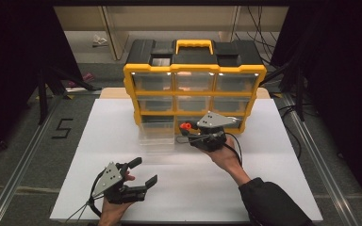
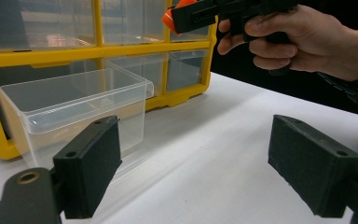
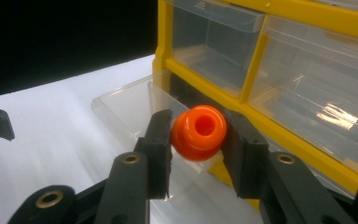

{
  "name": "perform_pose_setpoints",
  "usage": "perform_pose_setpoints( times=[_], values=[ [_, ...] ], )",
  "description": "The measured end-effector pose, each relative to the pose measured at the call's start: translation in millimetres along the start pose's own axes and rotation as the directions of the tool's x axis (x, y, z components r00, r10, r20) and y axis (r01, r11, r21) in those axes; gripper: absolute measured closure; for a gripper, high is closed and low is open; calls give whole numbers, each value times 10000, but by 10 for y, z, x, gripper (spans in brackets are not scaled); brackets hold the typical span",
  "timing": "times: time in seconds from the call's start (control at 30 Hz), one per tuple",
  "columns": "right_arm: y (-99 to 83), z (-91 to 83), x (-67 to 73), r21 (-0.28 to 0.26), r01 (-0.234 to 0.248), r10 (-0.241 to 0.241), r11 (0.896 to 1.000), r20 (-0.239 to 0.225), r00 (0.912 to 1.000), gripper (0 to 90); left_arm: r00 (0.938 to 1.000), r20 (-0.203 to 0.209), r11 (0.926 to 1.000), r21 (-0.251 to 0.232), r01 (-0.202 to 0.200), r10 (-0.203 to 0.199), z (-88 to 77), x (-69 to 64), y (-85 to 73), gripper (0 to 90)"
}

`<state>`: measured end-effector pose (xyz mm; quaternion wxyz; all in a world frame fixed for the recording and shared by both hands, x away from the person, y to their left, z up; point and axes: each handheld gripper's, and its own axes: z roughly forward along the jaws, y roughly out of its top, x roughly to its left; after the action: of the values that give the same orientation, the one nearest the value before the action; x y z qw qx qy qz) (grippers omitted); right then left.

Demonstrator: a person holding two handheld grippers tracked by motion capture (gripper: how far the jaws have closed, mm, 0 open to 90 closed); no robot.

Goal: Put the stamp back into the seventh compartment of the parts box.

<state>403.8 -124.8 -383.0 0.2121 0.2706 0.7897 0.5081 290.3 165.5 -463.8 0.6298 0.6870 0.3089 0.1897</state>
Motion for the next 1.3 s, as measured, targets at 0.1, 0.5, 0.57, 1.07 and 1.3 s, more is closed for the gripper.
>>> perform_pose_setpoints(
  times=[0.1,0.5,0.57,1.07,1.3],
  values=[
    [15,18,6,13,27,-27,10000,-15,10000,646,10000,-2,10000,-3,4,-4,0,1,0,165],
    [77,100,11,123,120,-120,9999,-22,9999,646,10000,2,10000,-12,-13,13,-1,-1,1,166],
    [85,116,14,139,106,-106,9998,-28,9999,646,10000,3,10000,-10,-14,14,-1,-2,1,166],
    [156,252,49,207,130,-129,9997,-67,9999,646,10000,5,10000,-18,-23,23,-3,-1,1,166],
    [192,309,68,241,116,-112,9996,-160,9998,646,10000,10,10000,-46,-15,15,-2,-2,1,166]
  ],
)
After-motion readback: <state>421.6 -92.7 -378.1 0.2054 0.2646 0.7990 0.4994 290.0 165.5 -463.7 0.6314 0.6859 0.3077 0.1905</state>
